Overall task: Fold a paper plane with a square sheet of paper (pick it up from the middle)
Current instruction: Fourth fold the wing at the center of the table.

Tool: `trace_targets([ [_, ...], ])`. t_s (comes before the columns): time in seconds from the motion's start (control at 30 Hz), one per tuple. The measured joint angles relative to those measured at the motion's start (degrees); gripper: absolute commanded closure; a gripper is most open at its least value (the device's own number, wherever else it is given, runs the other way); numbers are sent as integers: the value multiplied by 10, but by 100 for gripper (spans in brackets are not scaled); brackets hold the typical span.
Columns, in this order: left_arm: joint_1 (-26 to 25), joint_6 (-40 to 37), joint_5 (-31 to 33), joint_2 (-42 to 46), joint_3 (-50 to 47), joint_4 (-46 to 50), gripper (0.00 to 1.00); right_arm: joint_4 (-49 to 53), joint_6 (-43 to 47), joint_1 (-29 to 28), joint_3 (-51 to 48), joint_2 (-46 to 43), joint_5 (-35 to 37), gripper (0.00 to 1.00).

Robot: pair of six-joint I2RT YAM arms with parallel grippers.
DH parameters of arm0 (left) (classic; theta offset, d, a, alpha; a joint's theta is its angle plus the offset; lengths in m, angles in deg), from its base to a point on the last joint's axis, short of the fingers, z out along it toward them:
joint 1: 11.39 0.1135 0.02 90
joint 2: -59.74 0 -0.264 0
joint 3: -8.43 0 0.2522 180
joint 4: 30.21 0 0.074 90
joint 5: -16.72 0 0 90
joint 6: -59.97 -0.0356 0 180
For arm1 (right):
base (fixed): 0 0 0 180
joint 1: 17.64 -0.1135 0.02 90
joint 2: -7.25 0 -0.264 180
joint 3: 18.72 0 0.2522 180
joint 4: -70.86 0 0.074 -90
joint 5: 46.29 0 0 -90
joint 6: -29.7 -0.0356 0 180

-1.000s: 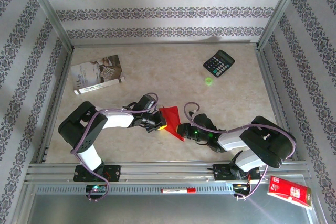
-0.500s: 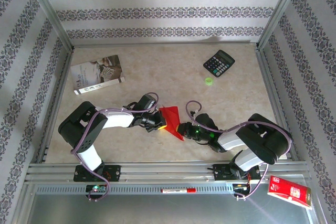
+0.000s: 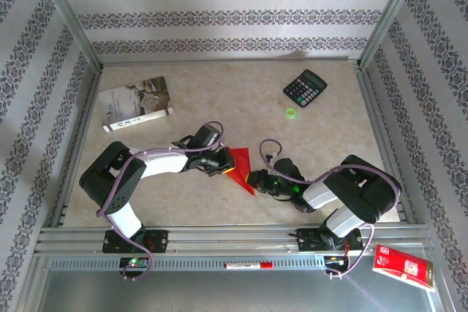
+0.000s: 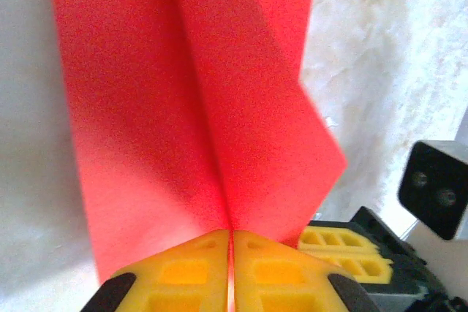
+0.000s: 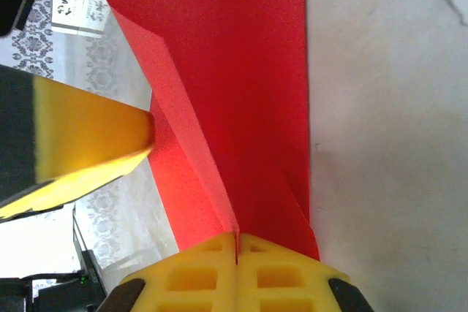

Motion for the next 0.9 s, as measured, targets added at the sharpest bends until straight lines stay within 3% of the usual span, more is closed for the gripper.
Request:
trace_targets([
  [0.9,-15,-10,-30,-72,52,-8,93,-52,-7,4,-5,30,-12,98],
])
